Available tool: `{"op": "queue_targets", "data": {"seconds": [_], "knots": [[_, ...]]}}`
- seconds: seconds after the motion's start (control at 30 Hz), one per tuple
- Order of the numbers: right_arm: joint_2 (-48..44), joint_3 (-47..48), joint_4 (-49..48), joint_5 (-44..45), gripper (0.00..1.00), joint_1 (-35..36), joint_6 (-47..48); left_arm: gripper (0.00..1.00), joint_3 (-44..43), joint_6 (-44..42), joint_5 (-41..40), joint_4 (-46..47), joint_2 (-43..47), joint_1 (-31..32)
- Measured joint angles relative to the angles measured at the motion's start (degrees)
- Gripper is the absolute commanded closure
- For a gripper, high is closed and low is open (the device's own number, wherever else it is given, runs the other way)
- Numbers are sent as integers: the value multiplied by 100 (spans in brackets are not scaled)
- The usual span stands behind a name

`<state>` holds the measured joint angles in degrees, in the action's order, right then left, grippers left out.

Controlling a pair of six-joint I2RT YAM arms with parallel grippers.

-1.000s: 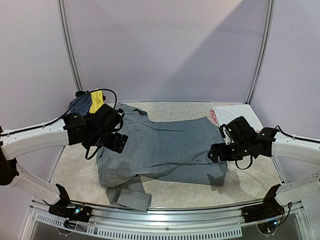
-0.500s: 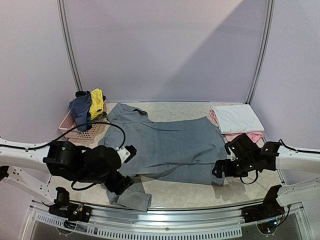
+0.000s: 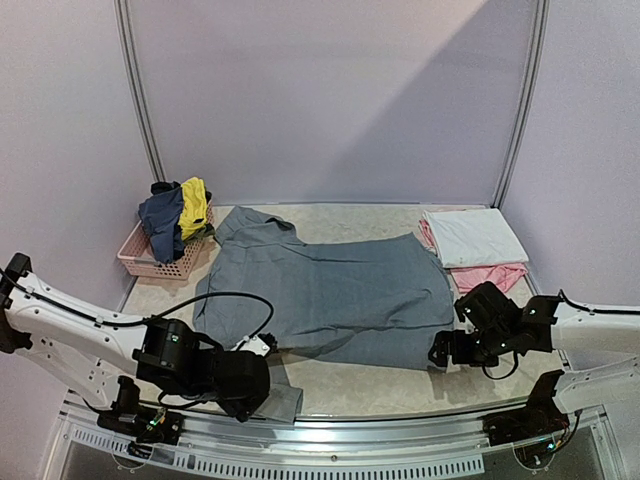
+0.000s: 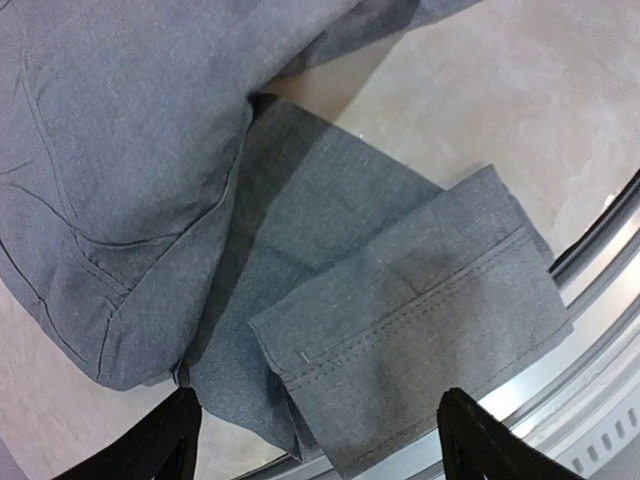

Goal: Fold and stack the mixed laundry pile
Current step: Pick up the flattened shirt from the center of the board.

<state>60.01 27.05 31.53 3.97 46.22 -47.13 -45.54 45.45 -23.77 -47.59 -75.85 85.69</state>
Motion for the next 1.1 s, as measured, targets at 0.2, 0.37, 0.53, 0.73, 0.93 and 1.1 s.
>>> {"op": "queue_targets", "data": {"seconds": [0.2, 0.37, 0.53, 0.73, 0.93, 1.1], "knots": [[-35, -59, -52, -2, 1, 2, -42, 24, 459, 435, 48, 273, 179, 2], [-35, -70, -125, -2, 1, 2, -44, 44, 813, 673, 214, 734, 313, 4], [-33, -103, -177, -2, 1, 2, -44, 90, 1071, 883, 461, 1174, 321, -13], [-33, -157, -247, 2, 1, 2, -68, 100, 1075, 914, 557, 1305, 439, -22], [-79, -240, -361, 46, 8, 2, -162, 100, 142, 673, 337, 697, 911, -17], [-79, -352, -588, 44, 21, 7, -260, 100, -682, 385, -26, 181, 1292, -17]]}}
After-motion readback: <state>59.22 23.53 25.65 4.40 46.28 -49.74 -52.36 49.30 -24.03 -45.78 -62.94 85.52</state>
